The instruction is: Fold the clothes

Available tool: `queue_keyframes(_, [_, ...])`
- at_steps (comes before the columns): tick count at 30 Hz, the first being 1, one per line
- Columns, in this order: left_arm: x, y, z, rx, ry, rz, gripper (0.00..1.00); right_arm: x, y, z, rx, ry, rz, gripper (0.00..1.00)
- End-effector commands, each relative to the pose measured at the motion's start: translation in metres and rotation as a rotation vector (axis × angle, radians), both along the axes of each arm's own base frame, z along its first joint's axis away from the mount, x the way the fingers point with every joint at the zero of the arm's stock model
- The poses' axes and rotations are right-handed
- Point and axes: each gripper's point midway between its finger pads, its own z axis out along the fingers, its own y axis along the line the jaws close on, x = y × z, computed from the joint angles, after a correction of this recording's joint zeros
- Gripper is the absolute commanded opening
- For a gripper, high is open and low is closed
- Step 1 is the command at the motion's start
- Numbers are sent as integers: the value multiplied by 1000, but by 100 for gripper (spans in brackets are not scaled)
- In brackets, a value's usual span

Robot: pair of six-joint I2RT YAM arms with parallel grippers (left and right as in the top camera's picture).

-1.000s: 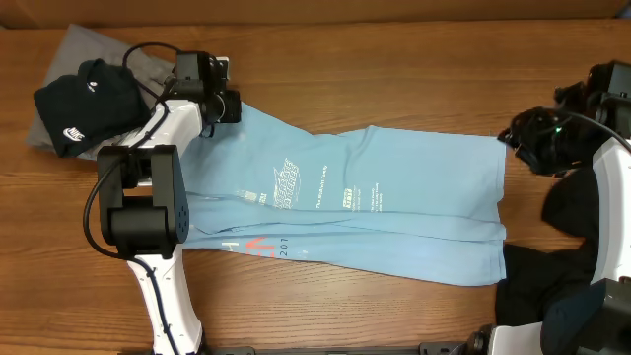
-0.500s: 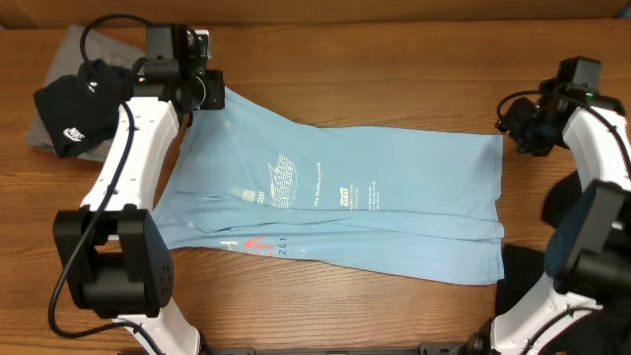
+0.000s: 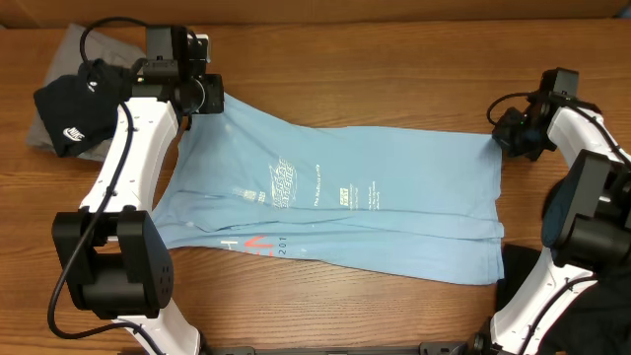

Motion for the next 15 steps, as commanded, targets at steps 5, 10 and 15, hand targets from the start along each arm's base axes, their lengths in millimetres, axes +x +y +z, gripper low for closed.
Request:
queue_keyframes(5, [-10,24,-2,95,41,79,5,-4,3,52,18,-63,-24,4])
queue_keyframes(10, [-20,32,-5,133,82,104,4,-16,3,118,-2,-156,-56,4])
queue_keyframes(15, [-20,33,-5,129,82,107,6,-21,5,146,-16,-205,-54,4])
